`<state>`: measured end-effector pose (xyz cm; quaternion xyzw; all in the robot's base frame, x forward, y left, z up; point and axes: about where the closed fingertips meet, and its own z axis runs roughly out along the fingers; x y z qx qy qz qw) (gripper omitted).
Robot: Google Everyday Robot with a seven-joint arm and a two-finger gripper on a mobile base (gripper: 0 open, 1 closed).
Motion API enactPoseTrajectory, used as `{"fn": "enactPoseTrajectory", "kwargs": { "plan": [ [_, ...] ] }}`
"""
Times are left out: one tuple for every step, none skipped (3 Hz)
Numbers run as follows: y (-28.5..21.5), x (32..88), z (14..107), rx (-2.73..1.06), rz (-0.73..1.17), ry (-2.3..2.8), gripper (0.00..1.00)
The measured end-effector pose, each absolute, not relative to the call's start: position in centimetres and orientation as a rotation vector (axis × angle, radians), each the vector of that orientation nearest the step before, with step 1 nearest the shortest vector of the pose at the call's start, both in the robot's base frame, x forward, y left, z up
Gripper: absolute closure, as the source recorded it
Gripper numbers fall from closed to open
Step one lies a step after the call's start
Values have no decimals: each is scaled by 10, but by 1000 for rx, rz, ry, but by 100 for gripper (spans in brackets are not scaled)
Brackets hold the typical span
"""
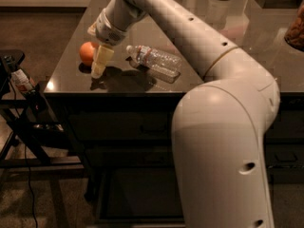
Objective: Place orange into bottom drawer
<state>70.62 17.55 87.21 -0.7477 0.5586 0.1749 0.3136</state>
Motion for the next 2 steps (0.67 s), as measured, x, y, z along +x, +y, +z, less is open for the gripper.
{"fn": "enactPoseTrajectory", "kwargs": {
  "plan": [
    [179,707,865,-1992,495,1475,0],
    [184,708,860,-2003,522,1480,0]
  ]
}}
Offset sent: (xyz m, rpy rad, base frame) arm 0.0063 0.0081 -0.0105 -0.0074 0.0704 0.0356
